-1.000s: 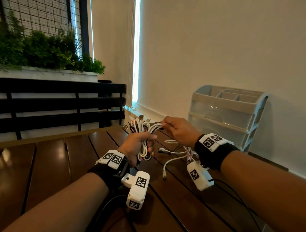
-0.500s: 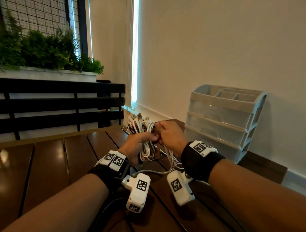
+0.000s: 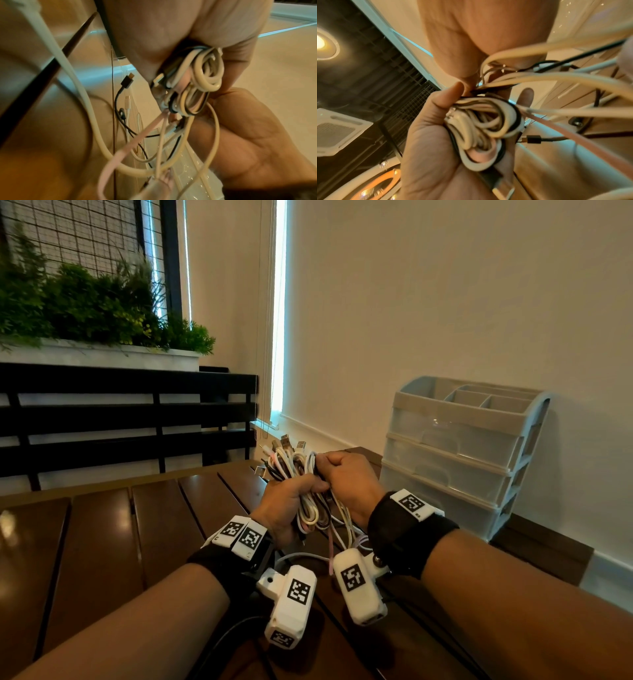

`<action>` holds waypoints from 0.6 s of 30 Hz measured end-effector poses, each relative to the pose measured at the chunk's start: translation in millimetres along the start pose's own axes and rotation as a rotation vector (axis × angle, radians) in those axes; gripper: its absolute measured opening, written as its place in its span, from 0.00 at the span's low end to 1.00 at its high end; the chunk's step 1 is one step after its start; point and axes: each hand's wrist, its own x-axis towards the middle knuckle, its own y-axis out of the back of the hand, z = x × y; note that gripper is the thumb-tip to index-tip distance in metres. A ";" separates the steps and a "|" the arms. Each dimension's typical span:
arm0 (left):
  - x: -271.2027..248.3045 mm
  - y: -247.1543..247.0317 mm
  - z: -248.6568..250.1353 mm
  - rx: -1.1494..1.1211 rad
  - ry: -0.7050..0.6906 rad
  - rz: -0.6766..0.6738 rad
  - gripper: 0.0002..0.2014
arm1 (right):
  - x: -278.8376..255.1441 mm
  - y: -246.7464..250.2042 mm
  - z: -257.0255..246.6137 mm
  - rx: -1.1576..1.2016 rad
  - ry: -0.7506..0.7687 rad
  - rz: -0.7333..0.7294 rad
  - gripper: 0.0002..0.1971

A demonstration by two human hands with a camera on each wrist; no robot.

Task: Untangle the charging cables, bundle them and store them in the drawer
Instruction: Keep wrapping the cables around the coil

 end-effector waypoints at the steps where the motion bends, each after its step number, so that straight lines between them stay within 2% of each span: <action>1: -0.3 -0.8 -0.2 -0.015 -0.008 -0.008 0.15 | -0.3 -1.4 -0.1 0.053 -0.020 -0.006 0.12; 3: -0.7 -1.6 -0.1 -0.025 -0.015 -0.008 0.11 | -0.1 -4.1 0.6 0.122 -0.049 -0.015 0.12; 7: -0.5 -2.0 -1.8 -0.013 -0.050 0.036 0.14 | -0.8 -5.3 1.9 0.194 -0.098 -0.031 0.12; 10: -0.5 -4.2 -2.1 -0.008 -0.058 0.050 0.10 | -1.8 -6.0 2.4 0.219 -0.103 -0.013 0.12; 18: -0.8 -4.8 -1.7 -0.027 -0.037 0.057 0.08 | -2.2 -6.2 1.8 0.250 -0.082 0.057 0.11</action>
